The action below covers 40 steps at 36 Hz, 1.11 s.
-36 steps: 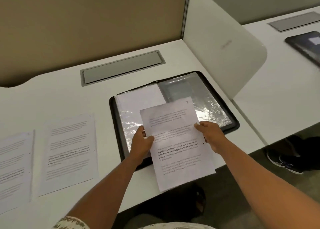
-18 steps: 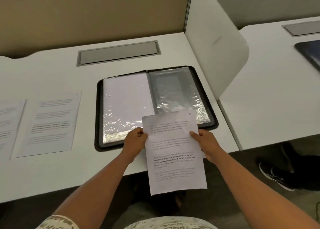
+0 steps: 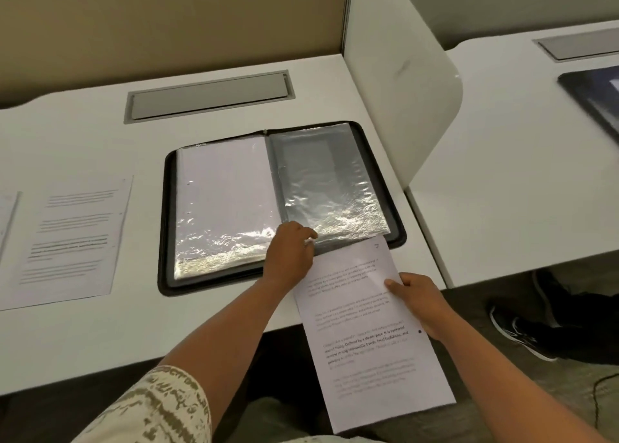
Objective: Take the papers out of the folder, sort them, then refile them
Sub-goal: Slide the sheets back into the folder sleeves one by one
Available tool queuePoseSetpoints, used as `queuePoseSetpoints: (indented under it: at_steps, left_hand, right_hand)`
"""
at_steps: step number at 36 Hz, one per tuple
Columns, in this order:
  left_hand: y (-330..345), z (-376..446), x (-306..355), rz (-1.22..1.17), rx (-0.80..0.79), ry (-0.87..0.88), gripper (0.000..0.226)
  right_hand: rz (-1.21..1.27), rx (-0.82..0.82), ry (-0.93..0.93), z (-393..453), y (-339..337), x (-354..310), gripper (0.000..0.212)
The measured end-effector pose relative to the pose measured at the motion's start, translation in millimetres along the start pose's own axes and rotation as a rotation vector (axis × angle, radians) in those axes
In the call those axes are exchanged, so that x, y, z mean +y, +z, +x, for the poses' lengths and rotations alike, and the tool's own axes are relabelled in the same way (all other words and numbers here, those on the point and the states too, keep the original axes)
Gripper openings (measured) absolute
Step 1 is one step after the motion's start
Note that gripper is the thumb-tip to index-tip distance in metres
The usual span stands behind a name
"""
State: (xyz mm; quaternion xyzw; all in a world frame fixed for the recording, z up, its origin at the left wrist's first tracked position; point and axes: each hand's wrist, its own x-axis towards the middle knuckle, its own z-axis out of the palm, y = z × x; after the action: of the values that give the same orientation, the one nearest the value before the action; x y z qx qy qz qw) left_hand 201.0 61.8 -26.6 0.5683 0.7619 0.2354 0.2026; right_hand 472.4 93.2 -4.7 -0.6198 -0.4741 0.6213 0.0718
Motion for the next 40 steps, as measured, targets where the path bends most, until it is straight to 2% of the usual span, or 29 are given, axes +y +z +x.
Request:
queuePoseSetpoints:
  at_steps: [8, 15, 21, 27, 33, 37, 40]
  left_hand:
    - [12.8, 22.4, 11.4, 0.233, -0.092, 0.154, 0.033]
    - [13.1, 27.8, 10.8, 0.302, -0.122, 0.215, 0.023]
    - [15.0, 25.7, 9.2, 0.381, -0.049, 0.277, 0.028]
    - [13.3, 31.5, 11.8, 0.368, -0.141, 0.286, 0.035]
    - [20.6, 31.0, 12.2, 0.457, -0.078, 0.391, 0.022]
    - [17.3, 31.2, 16.6, 0.529, -0.069, 0.386, 0.014]
    - [16.0, 31.7, 21.6, 0.566, -0.119, 0.363, 0.007]
  right_hand:
    - [-0.054, -0.017, -0.005, -2.0, -12.7, -3.7, 0.024]
    - [-0.065, 0.017, -0.036, 2.1, -14.9, -8.7, 0.026]
    - [-0.089, 0.024, -0.046, 2.3, -14.6, -14.0, 0.032]
    - [-0.092, -0.022, -0.047, 1.5, -15.6, -16.8, 0.027]
    - [-0.123, -0.039, -0.034, 3.4, -16.9, -18.4, 0.028]
    - [-0.151, -0.033, -0.042, 5.1, -18.9, -21.2, 0.034]
    - [-0.151, -0.040, -0.035, 6.1, -19.7, -22.5, 0.032]
